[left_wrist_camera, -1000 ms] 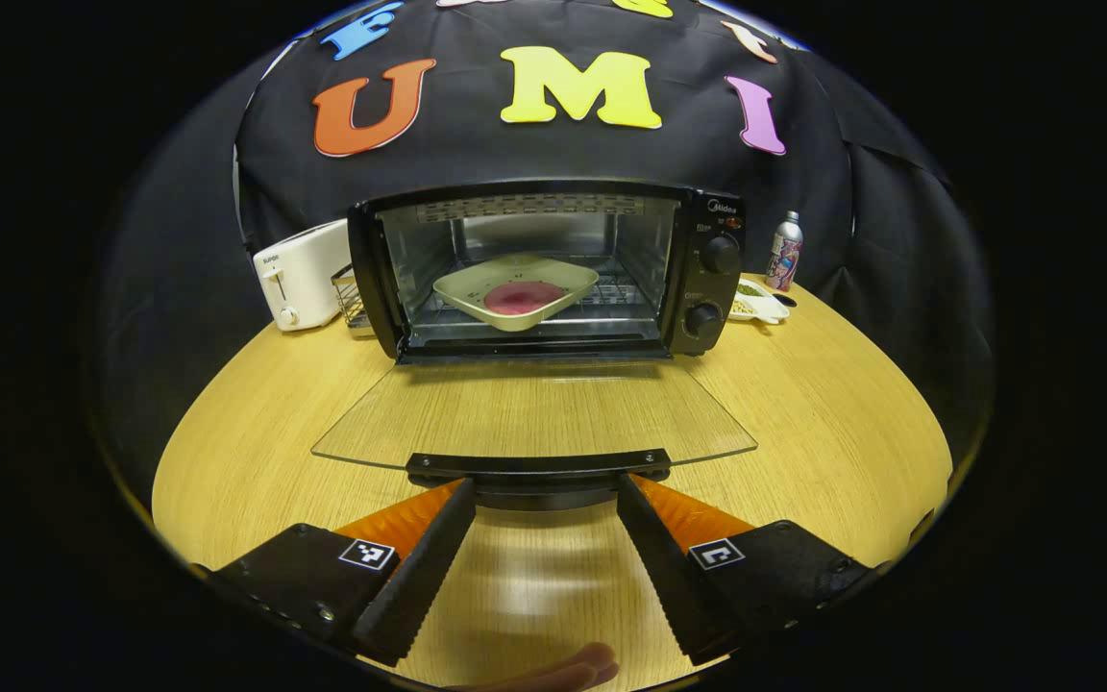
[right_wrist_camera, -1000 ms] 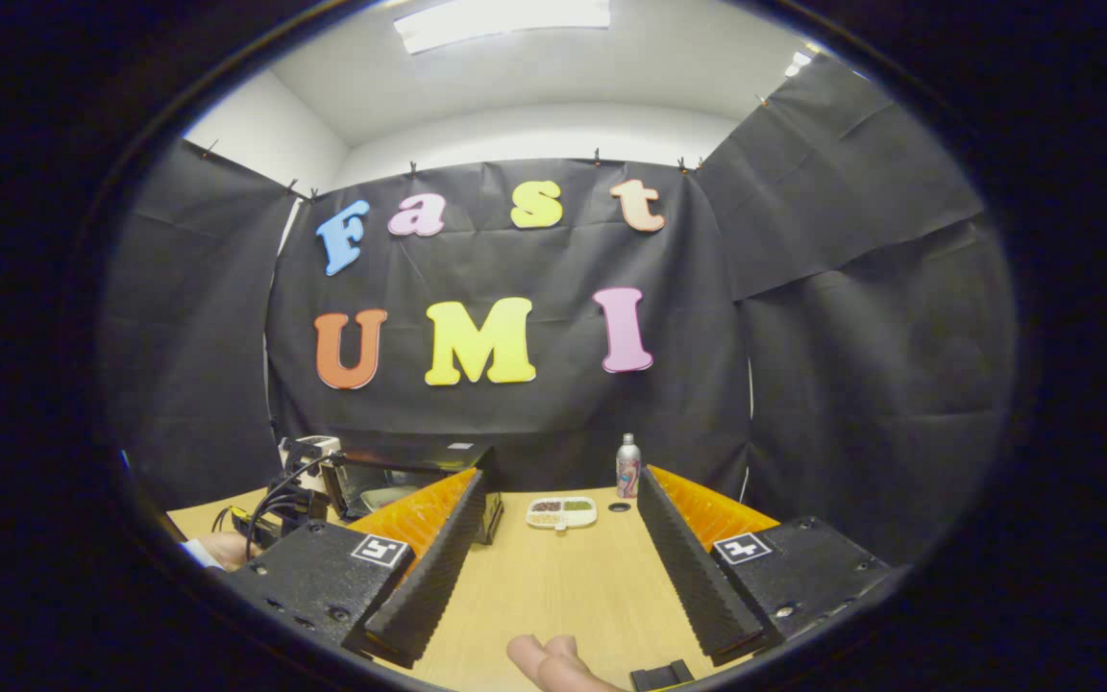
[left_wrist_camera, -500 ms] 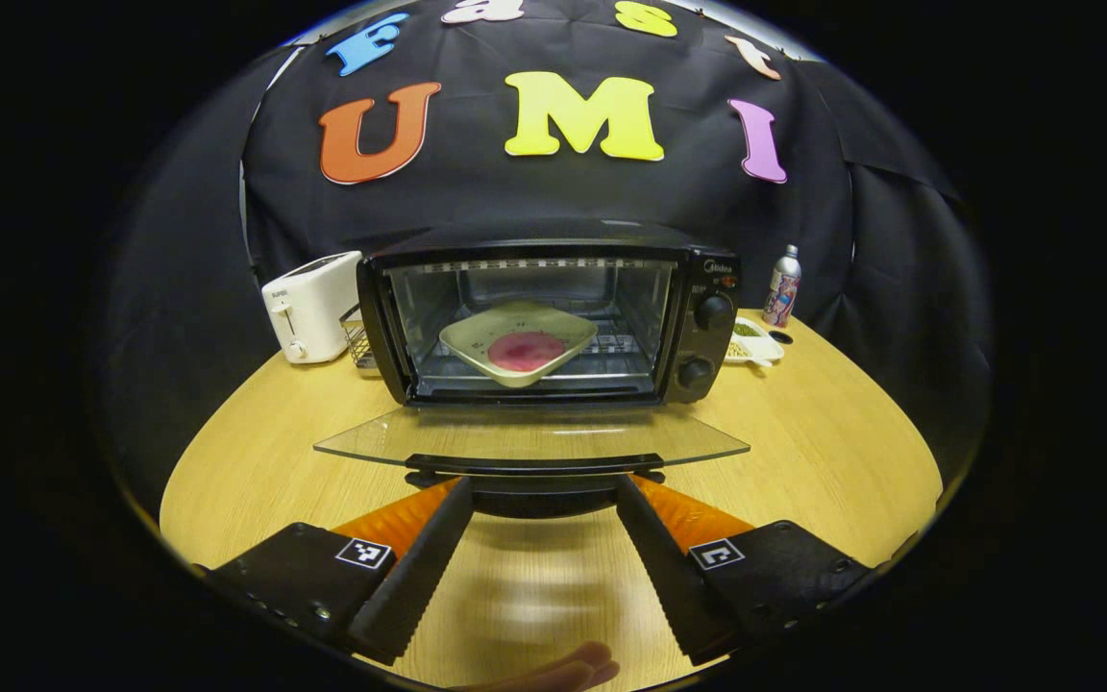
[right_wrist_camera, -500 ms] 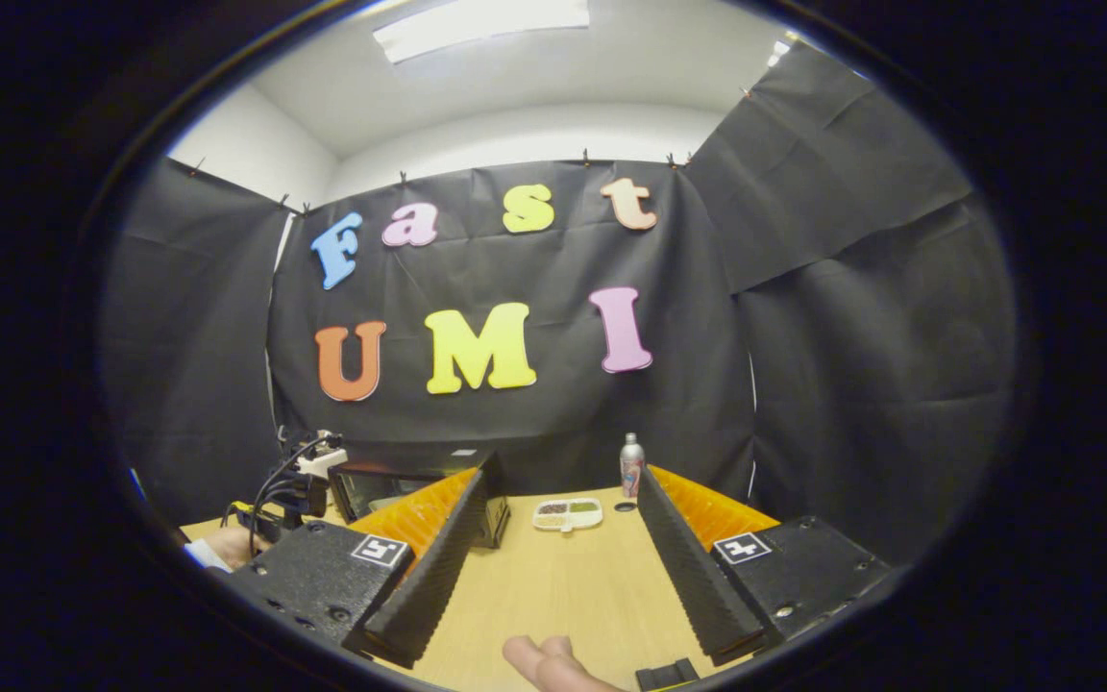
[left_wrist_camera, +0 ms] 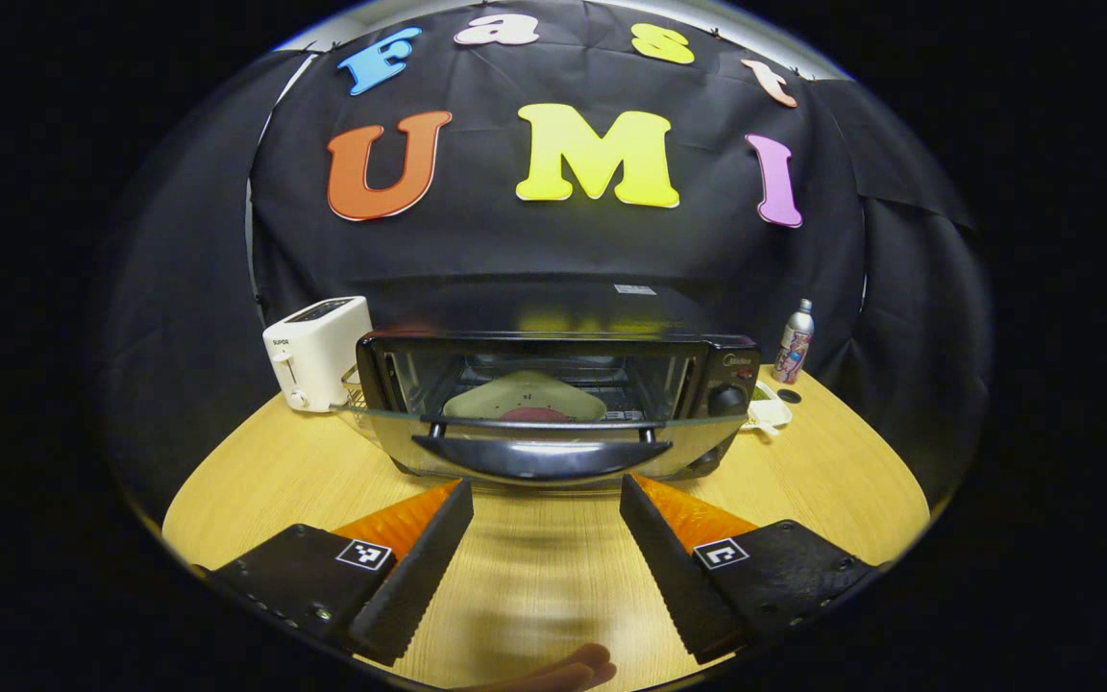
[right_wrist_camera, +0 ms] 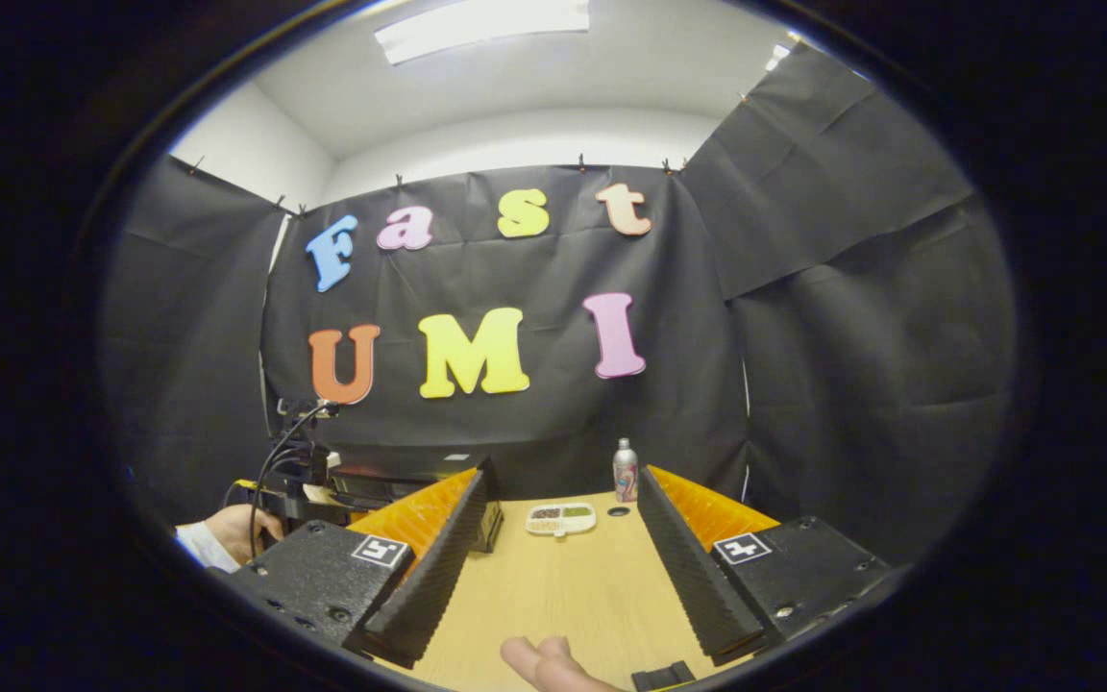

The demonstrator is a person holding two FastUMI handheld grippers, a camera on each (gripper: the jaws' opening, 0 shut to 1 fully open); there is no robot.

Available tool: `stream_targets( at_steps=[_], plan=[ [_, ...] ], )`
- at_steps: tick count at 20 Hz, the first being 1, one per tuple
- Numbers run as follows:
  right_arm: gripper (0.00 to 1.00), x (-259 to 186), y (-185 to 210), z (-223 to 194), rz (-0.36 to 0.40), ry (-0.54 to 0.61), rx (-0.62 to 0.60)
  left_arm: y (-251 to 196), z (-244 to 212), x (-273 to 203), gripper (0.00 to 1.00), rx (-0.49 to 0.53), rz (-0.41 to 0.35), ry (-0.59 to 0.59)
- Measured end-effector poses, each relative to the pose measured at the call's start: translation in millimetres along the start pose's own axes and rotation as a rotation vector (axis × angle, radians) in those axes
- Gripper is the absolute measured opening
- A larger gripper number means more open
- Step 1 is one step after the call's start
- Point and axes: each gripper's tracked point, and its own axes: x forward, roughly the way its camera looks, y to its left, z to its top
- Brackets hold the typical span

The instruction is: Open the electric oven with the left hand, put the food in, and close the electric oven.

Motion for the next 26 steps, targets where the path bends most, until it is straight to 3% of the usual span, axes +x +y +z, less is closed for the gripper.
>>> stream_targets(
  at_steps=[4, 6, 9, 17, 24, 25, 26],
  plan=[
    [1.0, 5.9, 1.6, -6.8, -0.001, 0.017, 0.02, 9.1, 11.1, 29.2, 0.98, 0.019, 0.033, -0.028],
    [0.96, 7.8, 5.3, -11.4, 0.011, 0.028, 0.031, 7.5, 18.5, 36.0, 0.98, 0.02, 0.026, -0.045],
    [1.0, 10.6, 6.5, -14.4, 0.013, 0.038, 0.037, -0.9, 21.8, 30.3, 0.98, -0.001, -0.004, -0.059],
    [0.95, 4.6, 7.6, -14.8, -0.026, 0.047, 0.007, -6.6, 49.8, -46.8, 0.98, 0.053, -0.013, -0.188],
    [0.96, -2.9, 20.9, 3.2, -0.017, 0.033, -0.014, -4.0, 60.6, -143.9, 0.98, 0.02, -0.025, -0.267],
    [1.0, -2.8, 20.9, 4.0, -0.02, 0.033, -0.018, -3.2, 60.8, -157.2, 0.98, 0.012, -0.03, -0.276],
    [0.95, -2.8, 19.9, 6.2, -0.029, 0.03, -0.025, -3.2, 61.8, -171.1, 0.98, -0.001, -0.035, -0.286]
  ],
)
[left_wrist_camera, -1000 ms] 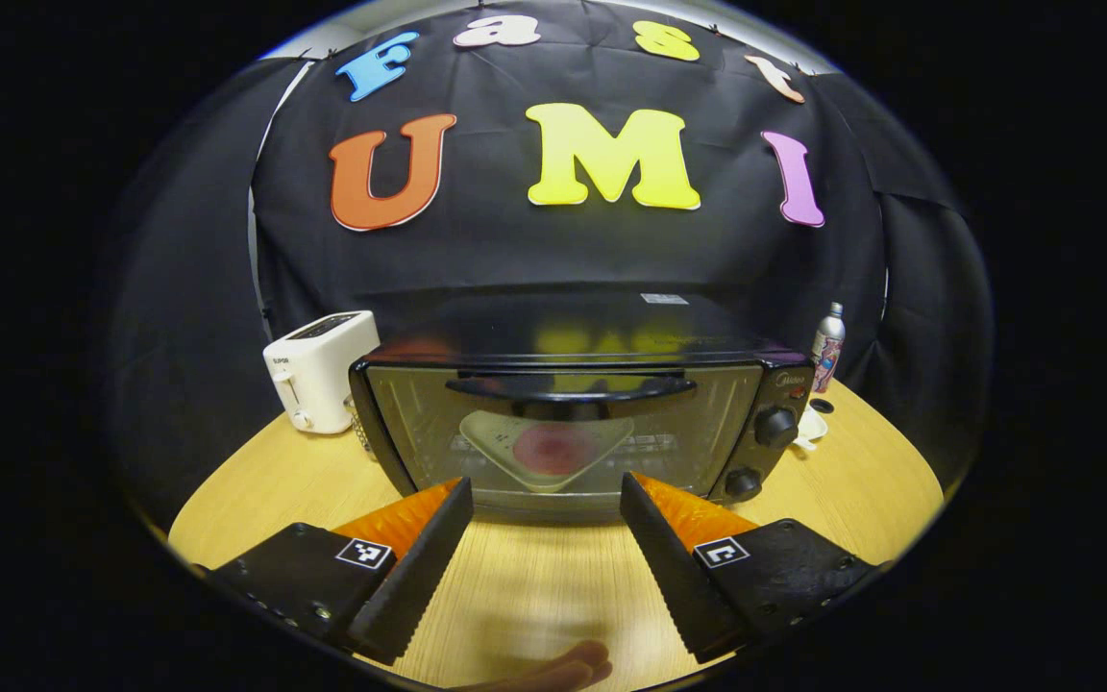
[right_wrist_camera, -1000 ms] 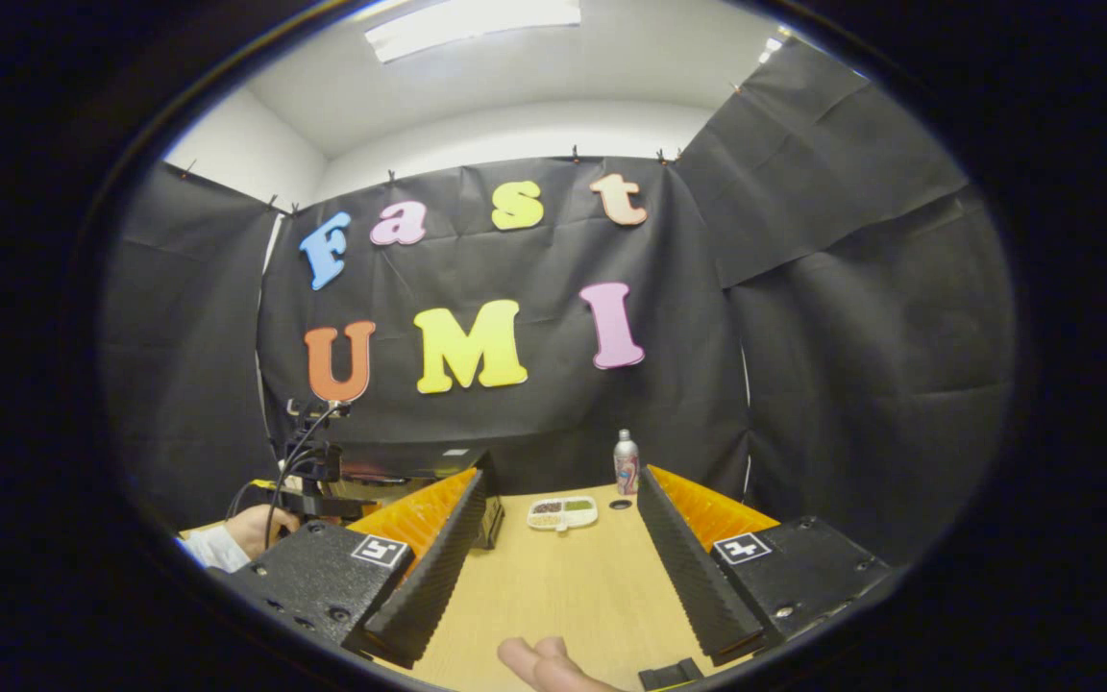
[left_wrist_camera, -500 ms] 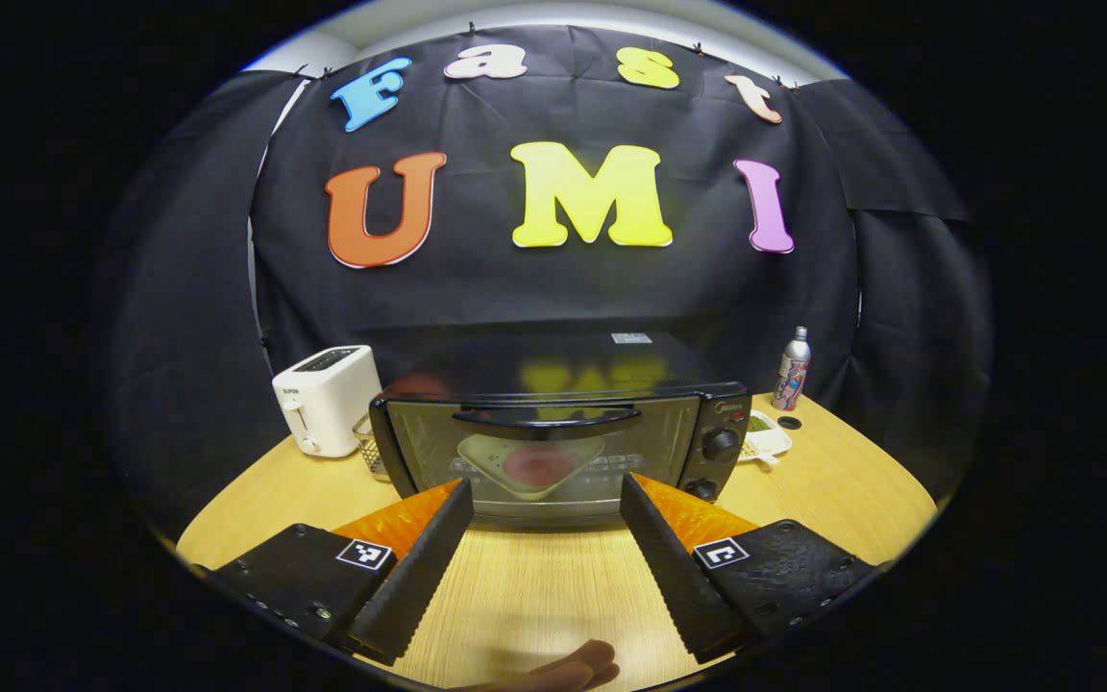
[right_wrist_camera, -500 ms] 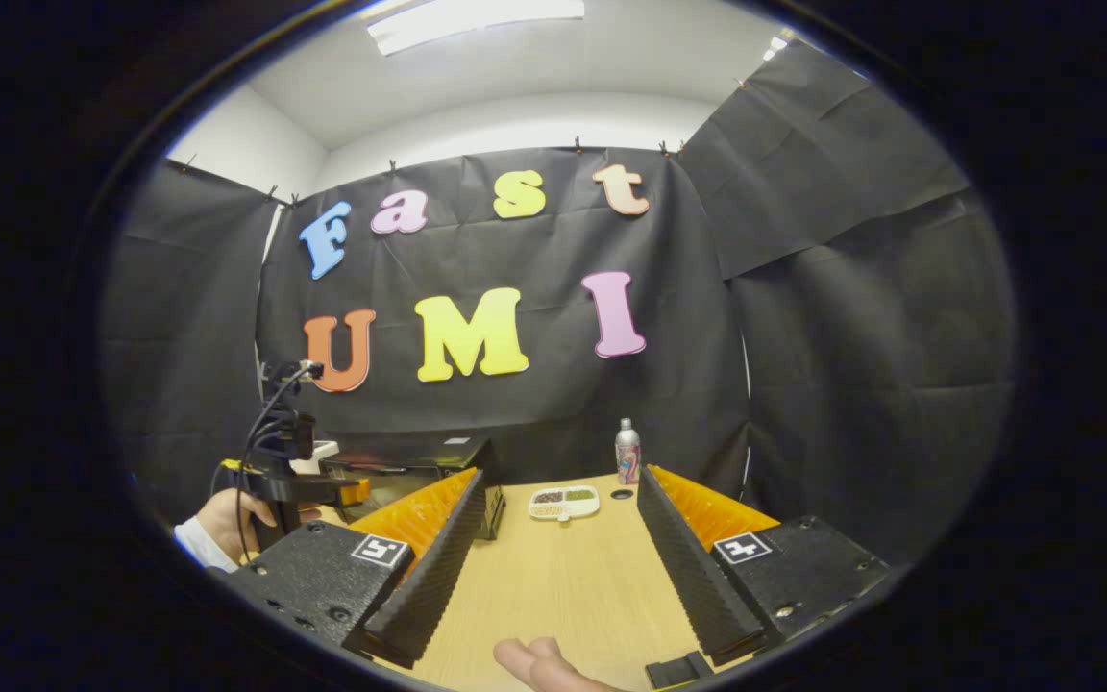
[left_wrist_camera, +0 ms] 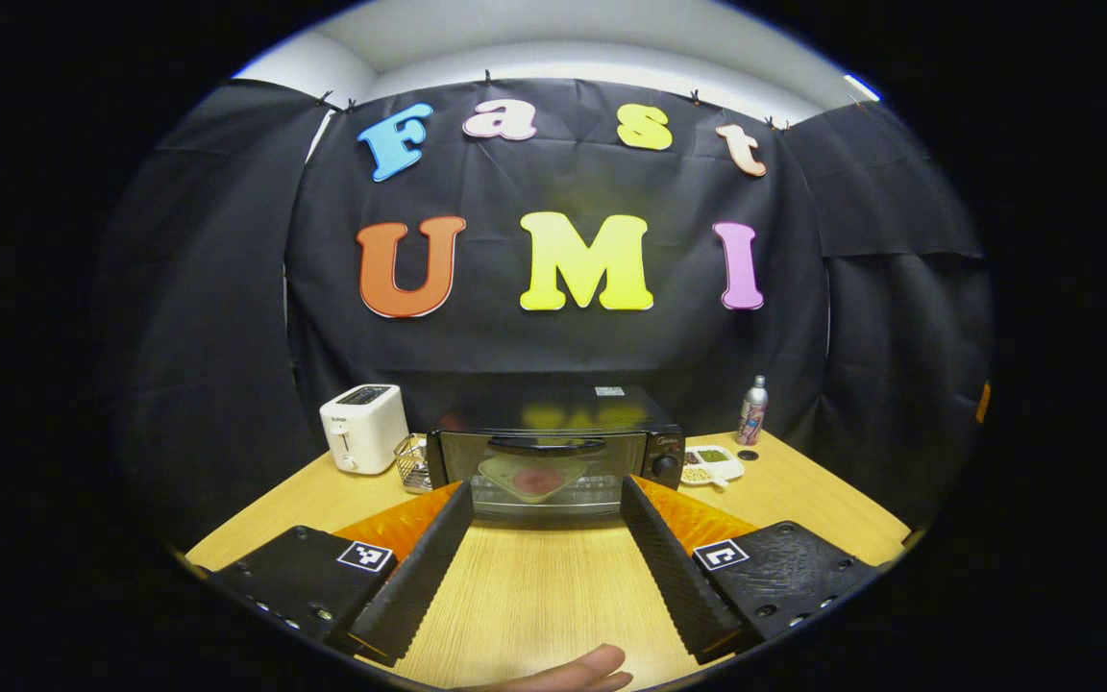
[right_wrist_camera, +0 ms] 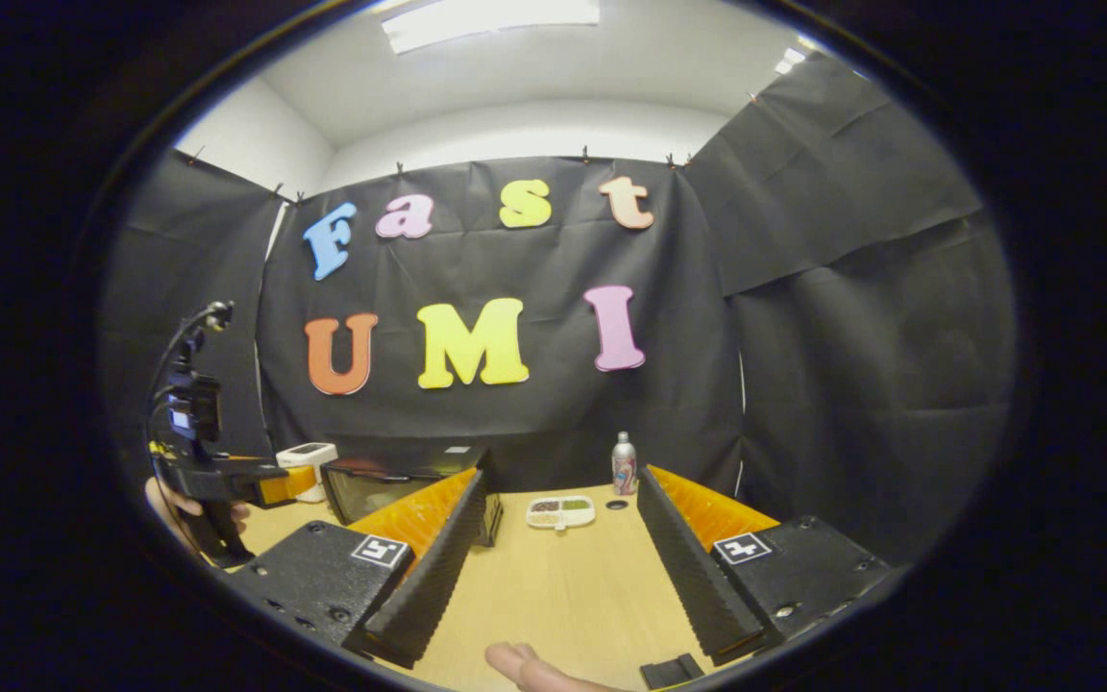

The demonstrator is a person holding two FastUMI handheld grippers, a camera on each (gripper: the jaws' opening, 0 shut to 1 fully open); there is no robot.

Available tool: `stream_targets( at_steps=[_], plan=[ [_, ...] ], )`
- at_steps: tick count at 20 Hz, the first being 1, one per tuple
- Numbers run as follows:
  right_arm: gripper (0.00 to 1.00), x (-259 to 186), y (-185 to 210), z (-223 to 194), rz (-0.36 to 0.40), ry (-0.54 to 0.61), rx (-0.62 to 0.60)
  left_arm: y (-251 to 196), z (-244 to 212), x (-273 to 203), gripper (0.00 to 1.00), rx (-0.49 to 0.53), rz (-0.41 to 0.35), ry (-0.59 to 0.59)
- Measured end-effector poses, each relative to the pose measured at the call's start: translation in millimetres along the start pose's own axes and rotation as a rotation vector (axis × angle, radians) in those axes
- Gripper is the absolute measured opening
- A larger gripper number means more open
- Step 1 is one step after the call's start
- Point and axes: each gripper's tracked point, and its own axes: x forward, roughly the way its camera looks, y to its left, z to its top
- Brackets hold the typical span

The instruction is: Open the electric oven with the left hand, put the food in, and close the electric oven.

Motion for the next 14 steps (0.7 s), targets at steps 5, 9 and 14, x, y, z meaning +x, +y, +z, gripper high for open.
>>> stream_targets(
  at_steps=[5, 9, 14],
  plan=[
    [1.0, -2.9, 14.1, 9.8, -0.013, -0.014, -0.025, 7.7, 38.0, -60.2, 0.98, -0.063, -0.032, -0.118],
    [0.96, -11.6, 37.6, 24.1, 0.02, -0.051, -0.007, 25.4, 44.2, -93.4, 0.96, -0.023, 0.001, -0.153],
    [0.95, -24.4, 60.4, 39.1, 0.063, -0.112, -0.002, 25.2, 40.7, -127.7, 0.95, -0.003, -0.019, -0.185]
  ],
)
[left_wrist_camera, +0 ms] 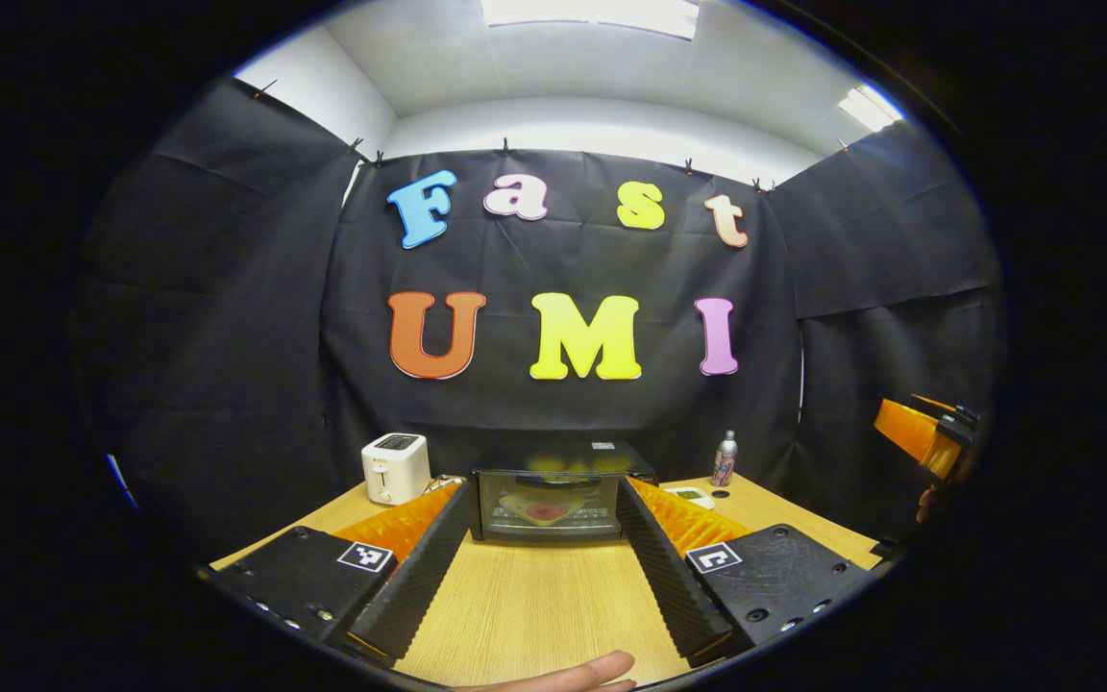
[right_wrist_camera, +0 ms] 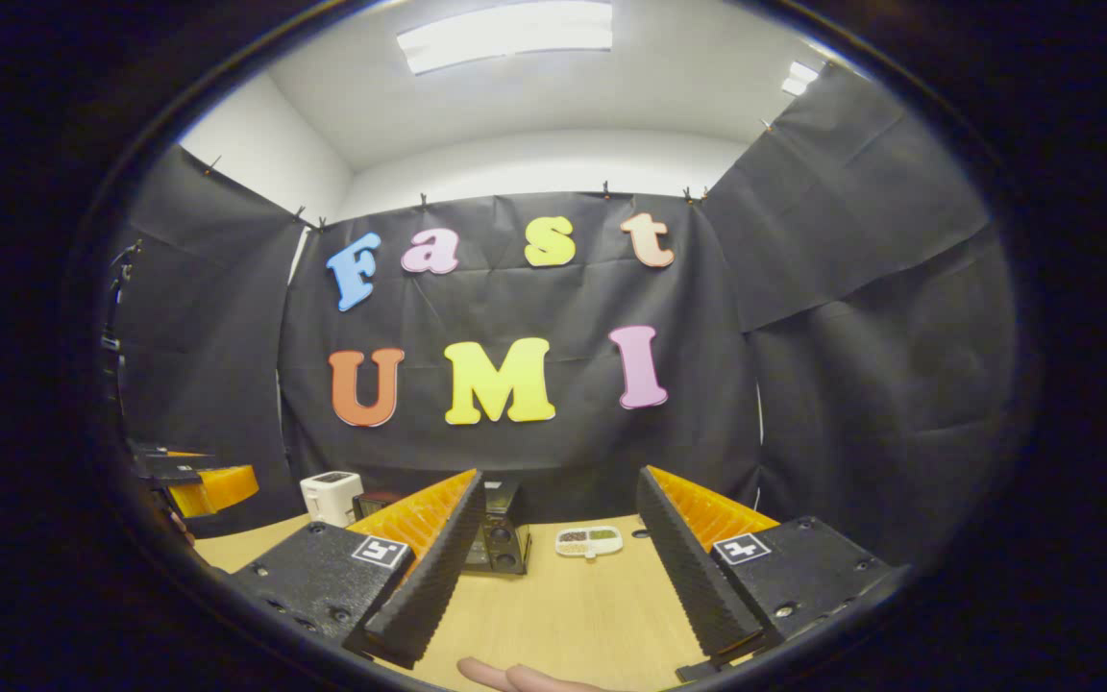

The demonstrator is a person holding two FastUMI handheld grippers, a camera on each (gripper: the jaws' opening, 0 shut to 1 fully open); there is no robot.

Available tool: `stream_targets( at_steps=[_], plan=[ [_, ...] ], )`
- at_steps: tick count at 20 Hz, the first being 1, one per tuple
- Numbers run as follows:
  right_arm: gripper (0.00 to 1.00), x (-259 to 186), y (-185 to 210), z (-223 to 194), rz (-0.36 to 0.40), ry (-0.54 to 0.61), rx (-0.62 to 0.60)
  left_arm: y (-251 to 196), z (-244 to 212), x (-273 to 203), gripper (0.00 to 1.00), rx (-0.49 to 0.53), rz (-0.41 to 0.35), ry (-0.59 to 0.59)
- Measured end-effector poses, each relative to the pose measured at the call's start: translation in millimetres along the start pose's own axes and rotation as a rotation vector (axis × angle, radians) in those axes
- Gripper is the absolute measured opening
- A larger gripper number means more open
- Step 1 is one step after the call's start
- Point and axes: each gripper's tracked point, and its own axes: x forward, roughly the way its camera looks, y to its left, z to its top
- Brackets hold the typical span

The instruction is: Open the electric oven with the left hand, put the food in, and close the electric oven.

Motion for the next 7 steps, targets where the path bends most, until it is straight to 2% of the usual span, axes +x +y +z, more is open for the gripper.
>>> stream_targets(
  at_steps=[7],
  plan=[
    [0.95, -6.2, 11.4, 1.5, 0.027, -0.003, -0.033, -0.2, 4.4, -25.1, 0.95, 0.007, 0.0, -0.033]
  ],
)
